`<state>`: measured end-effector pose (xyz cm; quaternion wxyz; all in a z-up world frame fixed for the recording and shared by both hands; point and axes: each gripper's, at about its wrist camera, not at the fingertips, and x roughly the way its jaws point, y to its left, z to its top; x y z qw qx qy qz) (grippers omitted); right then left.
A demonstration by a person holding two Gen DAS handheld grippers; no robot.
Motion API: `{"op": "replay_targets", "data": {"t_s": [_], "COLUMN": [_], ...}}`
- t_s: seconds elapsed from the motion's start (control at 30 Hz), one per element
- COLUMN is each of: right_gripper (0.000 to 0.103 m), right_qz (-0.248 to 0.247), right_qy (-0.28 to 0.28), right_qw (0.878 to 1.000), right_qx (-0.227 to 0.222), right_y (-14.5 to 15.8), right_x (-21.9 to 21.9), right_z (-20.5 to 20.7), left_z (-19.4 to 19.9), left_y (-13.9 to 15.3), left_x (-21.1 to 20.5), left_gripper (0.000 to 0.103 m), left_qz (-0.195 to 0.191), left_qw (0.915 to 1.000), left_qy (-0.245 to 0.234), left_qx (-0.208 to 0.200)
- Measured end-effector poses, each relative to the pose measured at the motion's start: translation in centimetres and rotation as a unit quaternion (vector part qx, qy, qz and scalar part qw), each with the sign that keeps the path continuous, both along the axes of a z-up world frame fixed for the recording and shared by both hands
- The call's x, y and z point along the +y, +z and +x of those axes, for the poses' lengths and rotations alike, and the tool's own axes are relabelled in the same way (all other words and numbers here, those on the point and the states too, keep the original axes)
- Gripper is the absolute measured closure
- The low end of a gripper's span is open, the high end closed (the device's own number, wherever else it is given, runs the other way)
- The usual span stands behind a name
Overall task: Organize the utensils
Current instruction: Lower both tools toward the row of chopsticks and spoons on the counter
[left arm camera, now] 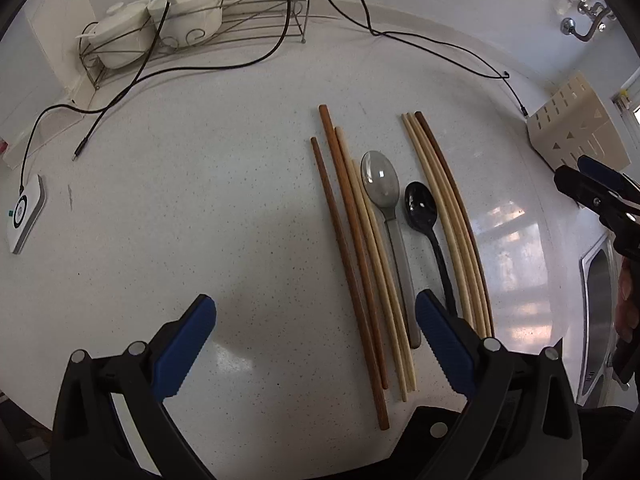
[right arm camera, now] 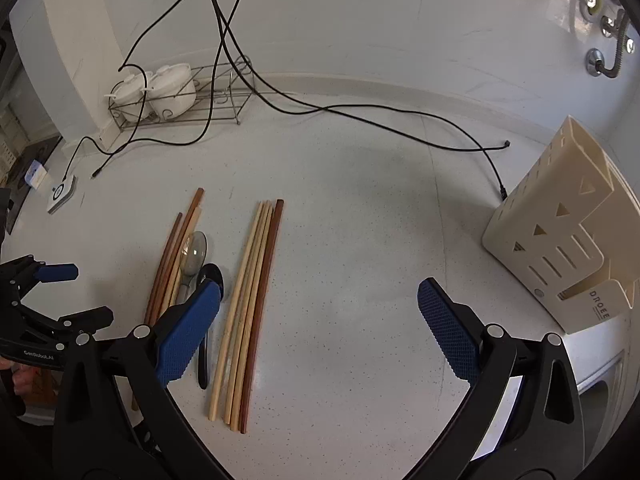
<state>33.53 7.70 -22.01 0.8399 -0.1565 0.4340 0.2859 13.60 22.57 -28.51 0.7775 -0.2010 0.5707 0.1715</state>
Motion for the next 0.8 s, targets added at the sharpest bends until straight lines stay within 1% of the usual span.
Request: {"op": "replay_targets", "data": {"t_s": [0.07, 0.13, 0.17, 0.27, 0.37, 0.4, 0.43, 0.47, 0.53, 0.8], "right_gripper": [0.01, 0.022, 0.024, 0.024, 0.024, 0.025, 0.028, 0.029, 0.032, 0.031], "right_qz": [-0.003, -0.011, -0.014, -0.019, -0.028, -0.033, -0.039, -0.043, -0.045, -0.042], "right_qy": [0.009, 0.012, 0.01, 0.002, 0.01, 0.011, 0.01, 0.009, 0.005, 0.007], "right_qw": [1.0, 1.0, 1.0, 0.999, 0.999, 0.999, 0.999, 0.999, 0.999, 0.999], "right_qx": [0.008, 0.011, 0.015, 0.025, 0.018, 0.012, 0.01, 0.013, 0.021, 0.019], "right_y": [-1.1, -2.0, -2.4, -3.4, -3.8, -3.9, -4.2, -4.4, -4.7, -4.3], "right_x": [0.4, 0.7, 0.8, 0.8, 1.1, 1.2, 1.3, 1.4, 1.6, 2.2], "right_z": [0.4, 0.8, 0.9, 1.5, 1.3, 1.2, 1.3, 1.4, 1.5, 1.0], "left_z": [0.0, 0.0, -0.1, -0.3, -0.4, -0.4, -0.4, -0.4, -0.4, -0.2], "left_y": [-1.0, -1.8, -2.0, -2.5, -3.1, -3.4, -3.7, -3.9, -4.1, -4.0], "left_x": [-0.2, -0.3, -0.4, -0.5, -0.3, -0.3, -0.3, -0.3, -0.4, -1.0], "left_gripper": [0.005, 0.005, 0.005, 0.005, 0.005, 0.005, 0.005, 0.005, 0.005, 0.005], "left_qz": [0.005, 0.01, 0.01, 0.015, 0.023, 0.028, 0.031, 0.031, 0.029, 0.032], "left_qw": [0.9998, 0.9991, 0.9988, 0.9983, 0.997, 0.9961, 0.9952, 0.995, 0.9953, 0.996], "left_qy": [0.012, 0.024, 0.029, 0.037, 0.046, 0.048, 0.048, 0.046, 0.038, 0.022], "left_qx": [0.016, 0.035, 0.037, 0.042, 0.059, 0.069, 0.079, 0.083, 0.084, 0.081]}}
